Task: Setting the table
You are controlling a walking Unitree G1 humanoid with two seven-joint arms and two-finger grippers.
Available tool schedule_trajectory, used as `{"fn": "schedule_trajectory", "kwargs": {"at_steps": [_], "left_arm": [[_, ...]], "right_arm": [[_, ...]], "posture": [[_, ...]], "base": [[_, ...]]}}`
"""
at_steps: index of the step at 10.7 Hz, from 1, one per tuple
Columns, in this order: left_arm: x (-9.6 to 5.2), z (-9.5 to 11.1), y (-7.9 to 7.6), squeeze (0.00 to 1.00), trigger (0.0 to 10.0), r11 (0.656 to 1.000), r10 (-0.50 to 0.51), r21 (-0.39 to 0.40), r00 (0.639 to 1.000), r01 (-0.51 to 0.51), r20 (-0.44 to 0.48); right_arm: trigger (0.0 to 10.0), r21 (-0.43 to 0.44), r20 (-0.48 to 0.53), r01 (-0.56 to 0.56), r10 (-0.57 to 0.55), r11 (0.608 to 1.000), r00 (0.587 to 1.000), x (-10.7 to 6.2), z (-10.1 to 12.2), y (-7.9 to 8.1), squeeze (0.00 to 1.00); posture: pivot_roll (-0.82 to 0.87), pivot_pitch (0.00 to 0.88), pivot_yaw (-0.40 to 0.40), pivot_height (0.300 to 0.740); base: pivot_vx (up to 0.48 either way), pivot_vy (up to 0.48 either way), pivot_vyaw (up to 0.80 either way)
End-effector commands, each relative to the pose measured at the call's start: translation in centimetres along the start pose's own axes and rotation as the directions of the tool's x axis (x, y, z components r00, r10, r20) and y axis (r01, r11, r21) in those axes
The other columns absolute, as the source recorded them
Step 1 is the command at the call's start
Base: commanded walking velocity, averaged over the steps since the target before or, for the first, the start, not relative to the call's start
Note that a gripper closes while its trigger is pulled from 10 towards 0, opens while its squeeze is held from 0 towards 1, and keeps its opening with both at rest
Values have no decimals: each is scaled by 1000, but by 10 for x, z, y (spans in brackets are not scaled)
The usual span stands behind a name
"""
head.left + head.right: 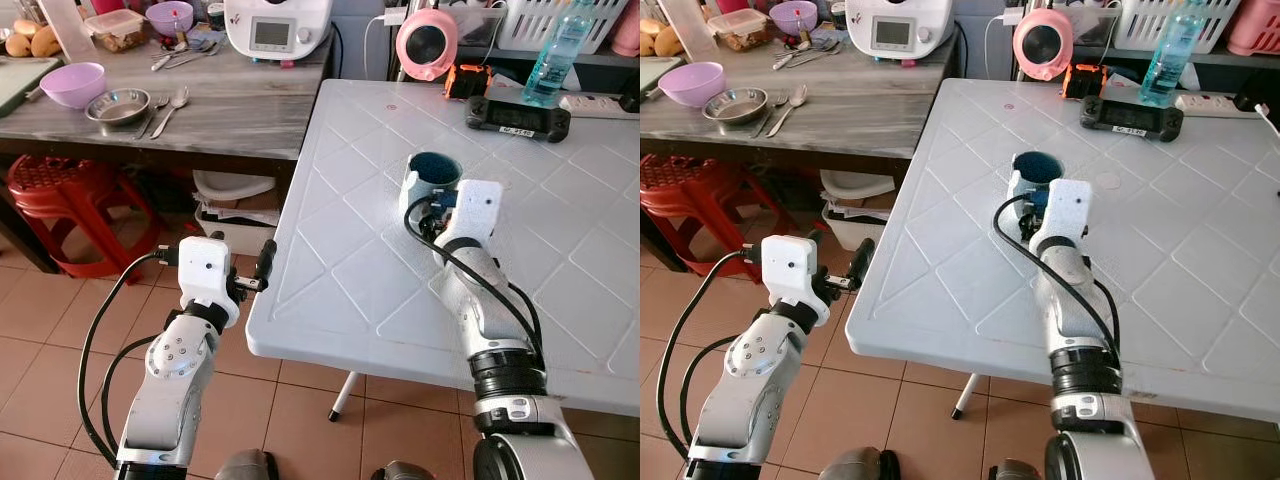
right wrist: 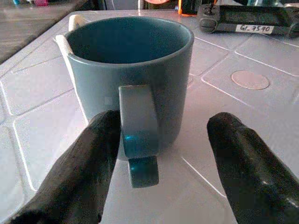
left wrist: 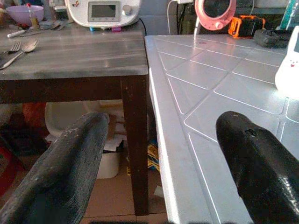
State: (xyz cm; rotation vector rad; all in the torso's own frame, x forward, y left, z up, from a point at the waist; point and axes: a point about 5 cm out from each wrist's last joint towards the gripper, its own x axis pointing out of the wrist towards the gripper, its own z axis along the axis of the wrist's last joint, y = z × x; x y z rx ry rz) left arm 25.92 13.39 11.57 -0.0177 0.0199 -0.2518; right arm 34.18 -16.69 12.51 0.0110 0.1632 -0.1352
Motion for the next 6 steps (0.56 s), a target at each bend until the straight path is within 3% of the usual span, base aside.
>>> {"fn": "schedule_trajectory", "kwargs": {"at_steps": [1,2,3,6], "left_arm": [[1,4,0,0,10000,1000,-6,1,1000,6,11],[2,4,0,0,10000,1000,-7,1,1000,7,11],[2,4,1,0,10000,1000,-2,3,1000,2,12],[2,4,1,0,10000,1000,2,5,1000,-2,8]], "right_arm": [[1804,-12,18,5,-5,1000,1000,3,5,1,0],[1804,-10,17,4,-4,1000,1000,3,5,1,0],[588,-10,19,1,0,1000,1000,4,5,1,0],[0,-11,26,-13,13,1000,1000,6,5,2,0]], "posture": [[8,27,44,740],[8,27,44,740],[12,26,43,740],[12,25,44,740]], "base": [[0,0,0],[0,0,0],[0,0,0],[0,0,0]]}}
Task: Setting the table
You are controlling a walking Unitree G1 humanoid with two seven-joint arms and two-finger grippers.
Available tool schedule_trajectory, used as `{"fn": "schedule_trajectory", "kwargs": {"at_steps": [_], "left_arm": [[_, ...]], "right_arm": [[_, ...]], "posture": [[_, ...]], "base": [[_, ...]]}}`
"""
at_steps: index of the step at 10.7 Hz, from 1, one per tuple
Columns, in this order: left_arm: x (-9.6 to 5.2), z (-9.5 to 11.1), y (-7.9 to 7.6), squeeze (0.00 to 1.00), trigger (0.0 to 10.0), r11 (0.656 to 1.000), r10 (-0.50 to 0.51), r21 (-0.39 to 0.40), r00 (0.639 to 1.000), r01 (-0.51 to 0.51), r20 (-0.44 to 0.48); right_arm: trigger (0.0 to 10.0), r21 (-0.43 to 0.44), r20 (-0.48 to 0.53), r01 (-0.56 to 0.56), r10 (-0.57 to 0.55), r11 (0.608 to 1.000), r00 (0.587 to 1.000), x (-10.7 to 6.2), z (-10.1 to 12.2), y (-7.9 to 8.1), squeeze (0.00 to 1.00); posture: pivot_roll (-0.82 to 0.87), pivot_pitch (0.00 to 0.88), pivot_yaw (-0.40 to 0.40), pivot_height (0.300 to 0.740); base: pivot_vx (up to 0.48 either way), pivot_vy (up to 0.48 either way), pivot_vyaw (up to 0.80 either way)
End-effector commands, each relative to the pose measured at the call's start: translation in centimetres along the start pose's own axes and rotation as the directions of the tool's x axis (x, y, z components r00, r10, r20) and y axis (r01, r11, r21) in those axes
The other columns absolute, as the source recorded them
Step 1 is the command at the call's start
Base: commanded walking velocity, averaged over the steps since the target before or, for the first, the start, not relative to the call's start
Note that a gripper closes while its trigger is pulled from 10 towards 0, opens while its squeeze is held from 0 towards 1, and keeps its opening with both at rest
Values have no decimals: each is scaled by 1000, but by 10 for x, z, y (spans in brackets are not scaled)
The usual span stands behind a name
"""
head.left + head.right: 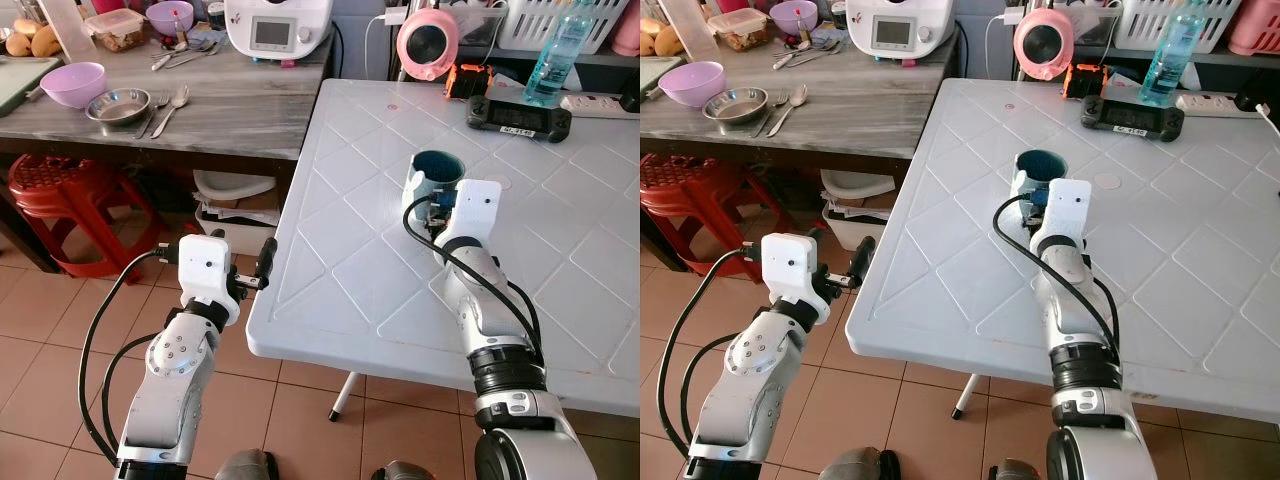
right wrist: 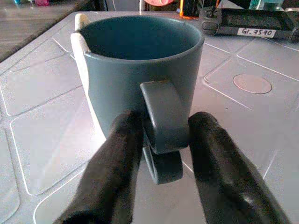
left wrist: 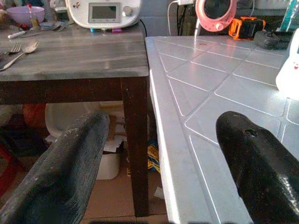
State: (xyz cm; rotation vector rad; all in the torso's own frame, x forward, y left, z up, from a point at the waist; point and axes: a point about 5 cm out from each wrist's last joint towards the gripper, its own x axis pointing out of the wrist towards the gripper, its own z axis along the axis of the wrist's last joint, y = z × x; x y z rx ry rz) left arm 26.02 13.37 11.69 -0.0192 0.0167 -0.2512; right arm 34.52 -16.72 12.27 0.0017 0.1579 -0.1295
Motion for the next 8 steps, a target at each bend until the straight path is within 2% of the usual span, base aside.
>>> {"fn": "schedule_trajectory", "kwargs": {"at_steps": [1,5,8], "left_arm": [[2,3,1,0,10000,1000,2,7,1000,-2,3],[3,1,0,0,10000,1000,10,-4,1000,-10,-4],[10,-2,3,0,10000,998,46,-37,999,-47,-24]], "right_arm": [[0,-1,20,-11,11,1000,1000,2,6,2,0],[0,31,42,-8,7,999,999,1,9,2,0],[0,-3,114,-33,33,999,993,-6,21,4,0]], "posture": [[12,25,44,740],[5,20,41,740],[-6,0,27,740]], "base": [[0,0,0],[0,0,0],[0,0,0]]}}
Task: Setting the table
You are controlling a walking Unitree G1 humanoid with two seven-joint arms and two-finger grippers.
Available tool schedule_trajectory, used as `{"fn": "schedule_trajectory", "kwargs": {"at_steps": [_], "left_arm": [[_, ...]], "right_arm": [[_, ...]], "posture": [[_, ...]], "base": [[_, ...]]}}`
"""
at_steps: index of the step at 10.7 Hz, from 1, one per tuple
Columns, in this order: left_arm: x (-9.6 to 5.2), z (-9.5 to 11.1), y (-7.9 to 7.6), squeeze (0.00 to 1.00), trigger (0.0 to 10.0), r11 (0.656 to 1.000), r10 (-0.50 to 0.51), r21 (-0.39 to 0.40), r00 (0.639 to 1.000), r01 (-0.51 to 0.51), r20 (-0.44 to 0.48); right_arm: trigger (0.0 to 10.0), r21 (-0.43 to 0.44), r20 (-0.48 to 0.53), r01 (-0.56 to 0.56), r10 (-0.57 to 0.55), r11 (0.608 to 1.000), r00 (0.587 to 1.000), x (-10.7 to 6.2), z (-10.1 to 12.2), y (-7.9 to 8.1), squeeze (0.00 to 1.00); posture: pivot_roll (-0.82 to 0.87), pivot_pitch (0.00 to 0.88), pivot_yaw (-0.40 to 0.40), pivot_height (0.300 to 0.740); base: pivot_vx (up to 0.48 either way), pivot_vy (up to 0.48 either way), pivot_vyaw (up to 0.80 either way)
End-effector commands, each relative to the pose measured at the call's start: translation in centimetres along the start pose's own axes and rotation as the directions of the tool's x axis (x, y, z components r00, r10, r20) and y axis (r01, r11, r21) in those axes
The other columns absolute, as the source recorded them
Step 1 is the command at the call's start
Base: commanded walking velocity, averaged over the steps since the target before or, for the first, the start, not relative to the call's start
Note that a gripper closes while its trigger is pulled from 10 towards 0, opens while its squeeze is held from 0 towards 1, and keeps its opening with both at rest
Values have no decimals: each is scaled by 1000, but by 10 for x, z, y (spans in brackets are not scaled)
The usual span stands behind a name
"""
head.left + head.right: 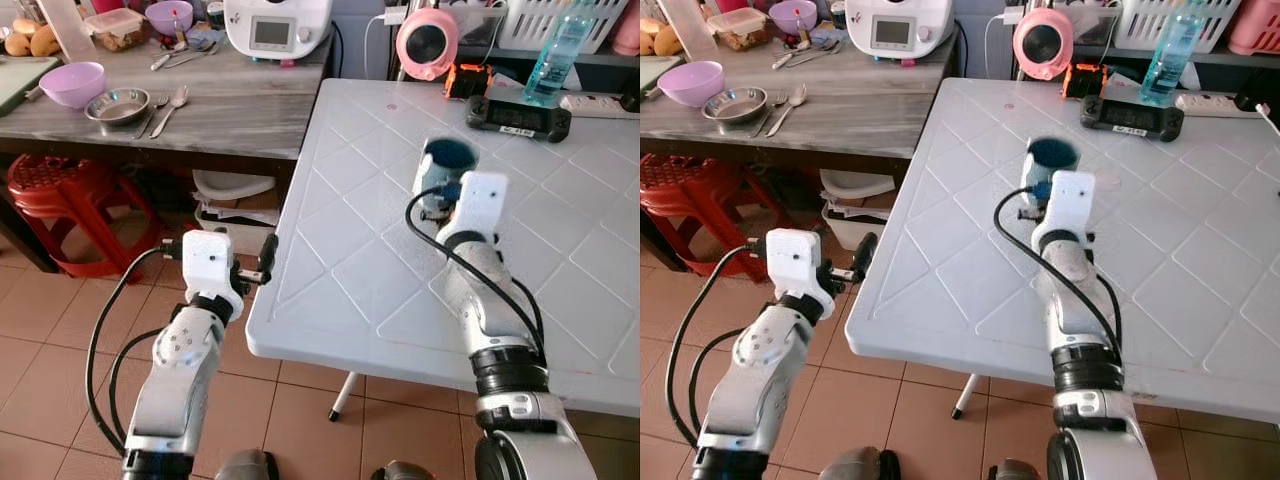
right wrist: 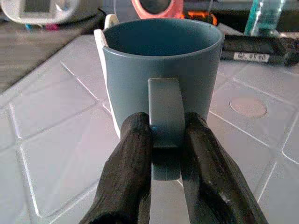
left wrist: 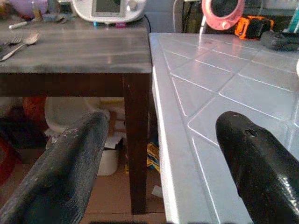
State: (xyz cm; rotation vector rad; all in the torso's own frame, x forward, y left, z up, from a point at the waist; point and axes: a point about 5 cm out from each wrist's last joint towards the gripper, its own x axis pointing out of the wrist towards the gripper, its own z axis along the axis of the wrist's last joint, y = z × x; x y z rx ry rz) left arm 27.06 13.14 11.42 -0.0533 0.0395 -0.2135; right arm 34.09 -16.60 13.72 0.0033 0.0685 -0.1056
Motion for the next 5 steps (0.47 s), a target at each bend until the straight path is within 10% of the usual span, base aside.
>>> {"fn": "schedule_trajectory", "kwargs": {"at_steps": [1,2,3,4,5], "left_arm": [[5,2,4,0,10000,999,34,-5,999,-34,5],[5,3,5,0,10000,999,39,-3,999,-39,14],[8,2,6,0,10000,999,48,-5,999,-48,17],[10,1,7,0,10000,998,55,-8,998,-55,18],[11,0,7,0,10000,999,54,-8,998,-54,17]], "right_arm": [[0,-5,75,-50,51,999,996,-6,12,10,0],[2314,-6,108,-81,81,997,991,-11,16,15,0],[7725,-20,158,-128,130,992,979,-21,22,22,0],[10000,-41,163,-157,162,987,973,-29,20,23,0],[10000,-43,151,-150,155,988,976,-32,15,20,0]], "posture": [[-10,0,14,740],[-12,0,14,740],[-16,0,13,740],[-23,0,13,740],[-25,0,12,740]], "base": [[0,0,0],[0,270,0],[0,480,0],[0,480,0],[0,480,0]]}}
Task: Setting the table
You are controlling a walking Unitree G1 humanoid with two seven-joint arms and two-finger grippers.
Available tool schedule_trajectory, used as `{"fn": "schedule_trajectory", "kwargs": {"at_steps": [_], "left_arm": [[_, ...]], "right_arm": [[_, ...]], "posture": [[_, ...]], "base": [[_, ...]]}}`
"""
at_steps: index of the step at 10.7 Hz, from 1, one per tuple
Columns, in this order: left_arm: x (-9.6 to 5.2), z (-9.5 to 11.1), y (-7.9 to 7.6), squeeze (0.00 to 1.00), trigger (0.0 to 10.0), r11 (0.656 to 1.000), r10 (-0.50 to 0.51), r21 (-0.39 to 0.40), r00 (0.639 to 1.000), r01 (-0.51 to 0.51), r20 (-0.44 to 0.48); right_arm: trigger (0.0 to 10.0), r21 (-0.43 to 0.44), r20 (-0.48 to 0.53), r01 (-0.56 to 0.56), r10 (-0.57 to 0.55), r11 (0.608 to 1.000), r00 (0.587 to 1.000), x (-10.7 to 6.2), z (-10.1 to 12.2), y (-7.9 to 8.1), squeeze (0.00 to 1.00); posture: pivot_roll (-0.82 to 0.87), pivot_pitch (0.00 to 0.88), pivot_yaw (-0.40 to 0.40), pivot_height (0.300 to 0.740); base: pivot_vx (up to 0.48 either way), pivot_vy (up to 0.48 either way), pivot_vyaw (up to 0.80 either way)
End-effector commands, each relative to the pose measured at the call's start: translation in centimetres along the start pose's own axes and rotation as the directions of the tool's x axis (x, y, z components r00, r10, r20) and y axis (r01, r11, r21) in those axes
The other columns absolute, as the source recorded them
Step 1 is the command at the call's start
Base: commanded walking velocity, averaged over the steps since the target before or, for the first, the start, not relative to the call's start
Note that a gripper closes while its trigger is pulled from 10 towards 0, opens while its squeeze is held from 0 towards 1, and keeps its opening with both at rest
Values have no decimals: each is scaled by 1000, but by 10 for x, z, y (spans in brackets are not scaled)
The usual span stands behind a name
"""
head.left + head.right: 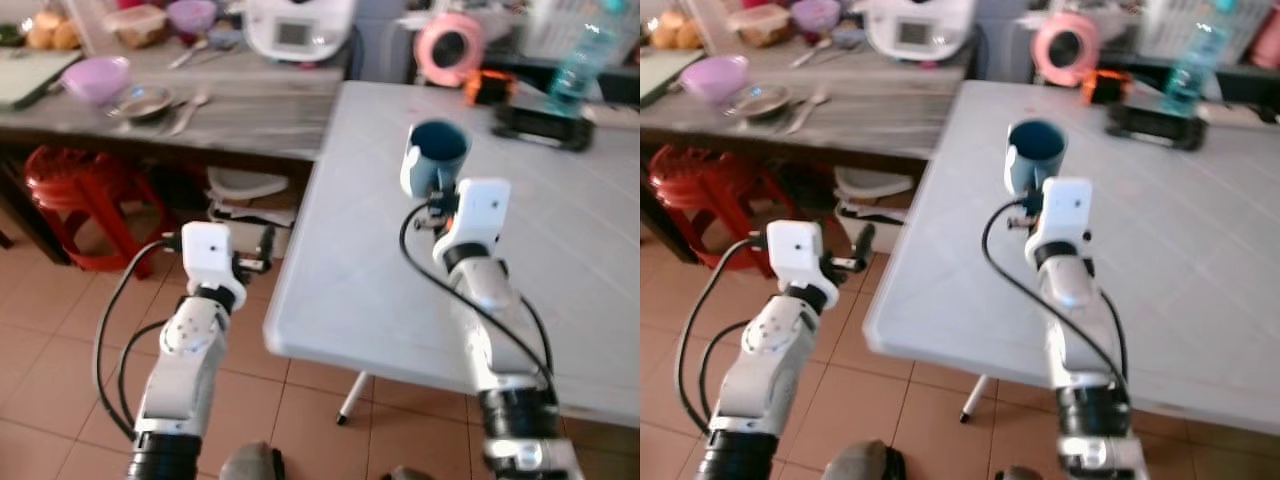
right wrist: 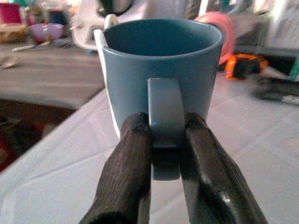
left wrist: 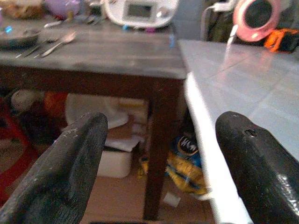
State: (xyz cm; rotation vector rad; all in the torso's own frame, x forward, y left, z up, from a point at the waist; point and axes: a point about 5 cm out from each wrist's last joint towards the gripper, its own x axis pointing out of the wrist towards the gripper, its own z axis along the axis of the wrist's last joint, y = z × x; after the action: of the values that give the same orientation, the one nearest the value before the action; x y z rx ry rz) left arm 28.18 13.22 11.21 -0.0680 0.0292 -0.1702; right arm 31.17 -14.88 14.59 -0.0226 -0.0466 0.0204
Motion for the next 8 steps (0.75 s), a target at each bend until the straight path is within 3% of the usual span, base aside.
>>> {"fn": "schedule_trajectory", "kwargs": {"at_steps": [1,3,8], "left_arm": [[2,2,2,0,10000,1000,9,8,1000,-9,11],[5,-1,3,0,10000,1000,22,15,1000,-22,12],[5,-4,7,0,10000,999,26,39,1000,-26,18]], "right_arm": [[10000,-16,34,-23,23,1000,999,-3,6,2,0],[10000,-56,15,-62,63,996,998,-15,-1,-4,0],[10000,-44,37,-102,104,994,994,-11,4,6,0]], "posture": [[-27,0,11,740],[-35,0,11,740],[-31,0,10,740]], "base": [[0,480,0],[0,480,0],[0,480,0]]}}
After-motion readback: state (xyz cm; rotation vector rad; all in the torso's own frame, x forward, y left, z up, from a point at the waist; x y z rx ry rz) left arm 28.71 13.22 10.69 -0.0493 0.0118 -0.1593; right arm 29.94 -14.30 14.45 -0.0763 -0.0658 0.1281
